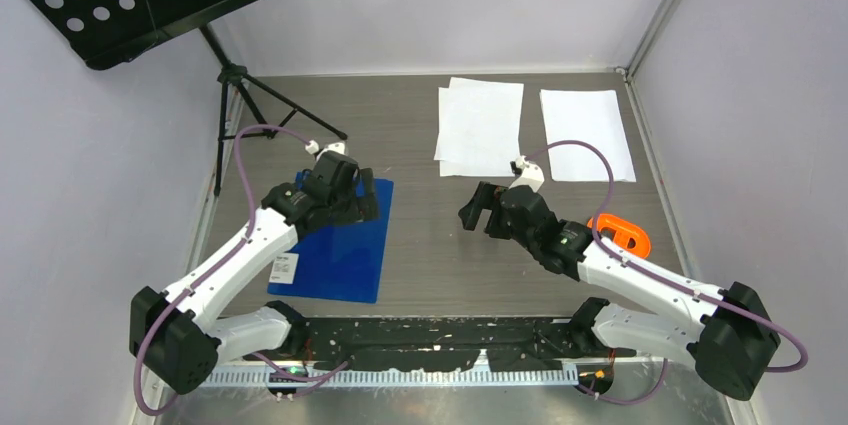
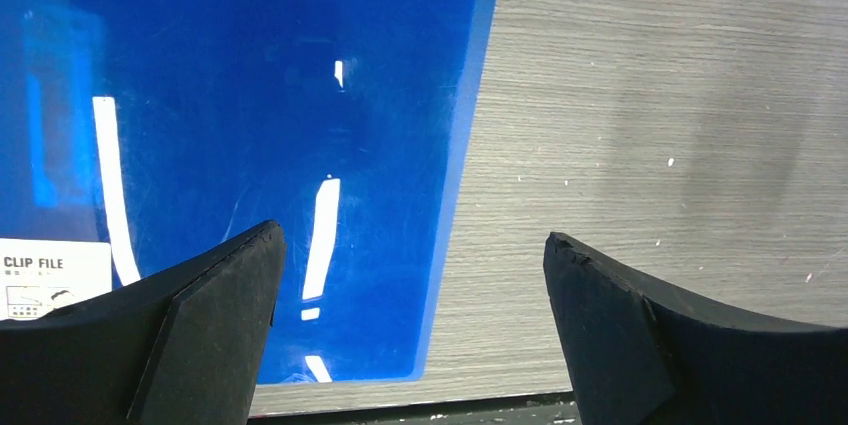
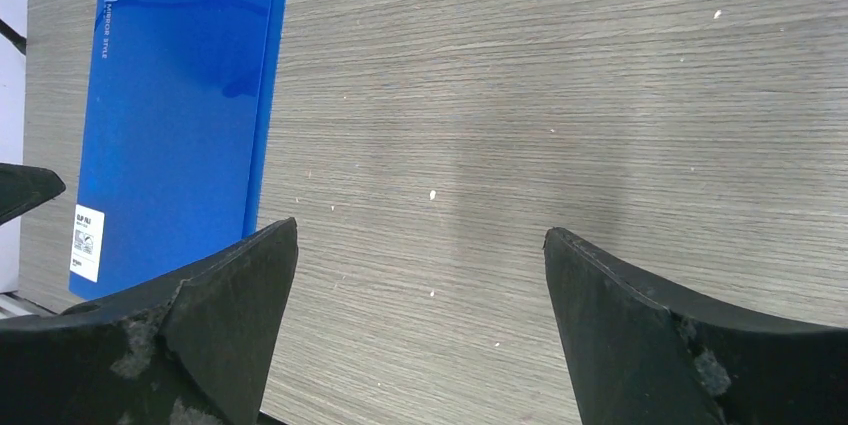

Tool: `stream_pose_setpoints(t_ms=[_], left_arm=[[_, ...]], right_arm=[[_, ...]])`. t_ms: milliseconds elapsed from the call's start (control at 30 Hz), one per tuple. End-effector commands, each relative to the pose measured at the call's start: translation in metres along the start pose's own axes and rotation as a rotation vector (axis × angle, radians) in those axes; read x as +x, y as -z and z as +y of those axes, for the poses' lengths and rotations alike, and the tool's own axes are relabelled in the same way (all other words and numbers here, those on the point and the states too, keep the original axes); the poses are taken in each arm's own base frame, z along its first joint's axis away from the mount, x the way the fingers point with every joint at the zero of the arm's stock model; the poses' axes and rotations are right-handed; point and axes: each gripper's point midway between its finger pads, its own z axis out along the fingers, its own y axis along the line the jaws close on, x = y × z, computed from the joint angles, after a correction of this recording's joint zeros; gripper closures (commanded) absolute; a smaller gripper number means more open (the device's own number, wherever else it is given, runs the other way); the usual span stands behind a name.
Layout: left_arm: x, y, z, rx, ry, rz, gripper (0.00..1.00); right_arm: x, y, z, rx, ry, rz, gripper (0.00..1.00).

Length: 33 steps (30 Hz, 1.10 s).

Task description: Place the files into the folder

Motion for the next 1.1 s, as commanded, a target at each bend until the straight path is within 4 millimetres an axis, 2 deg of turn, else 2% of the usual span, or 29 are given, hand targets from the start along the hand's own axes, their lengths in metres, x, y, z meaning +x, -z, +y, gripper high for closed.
stream_pose_setpoints(t_ms=[0,200,300,367,467,633,767,900,1067], left_arm=[[-0.015,0.006,0.0,-0.009,-0.016,-0.056,0.0],[-0.016,0.008,0.0,-0.012,-0.019,-0.056,0.0],[-0.017,0.007,0.012,-0.087,0.002,-0.059,0.0],[-0.018,0.007,0.029,-0.16,0.049,-0.041,0.0],[-0.029,0.0,0.059,-0.2,0.246,-0.032,0.0],[-0.047,-0.022,0.111,-0.199,0.572,-0.104,0.0],[-0.049,-0.044,0.146,-0.206,0.763,-0.138,0.0],[-0.054,-0.054,0.193,-0.288,0.892,-0.204,0.0],[-0.047,-0.069,0.217,-0.366,0.948,-0.165,0.0]], right_arm=[[-0.017,0.003,0.011,-0.022,0.001,-0.053,0.02],[-0.016,0.002,0.012,-0.025,0.005,-0.048,0.02],[-0.015,0.001,0.013,-0.03,0.004,-0.044,0.02],[-0.014,0.001,0.013,-0.034,0.005,-0.039,0.02],[-0.012,-0.001,0.016,-0.05,0.01,-0.03,0.02],[-0.003,-0.005,0.026,-0.104,0.032,0.015,0.02],[0.007,-0.008,0.03,-0.136,0.055,0.055,0.03],[0.012,-0.007,0.033,-0.161,0.077,0.078,0.03],[0.017,-0.005,0.031,-0.183,0.085,0.079,0.03]])
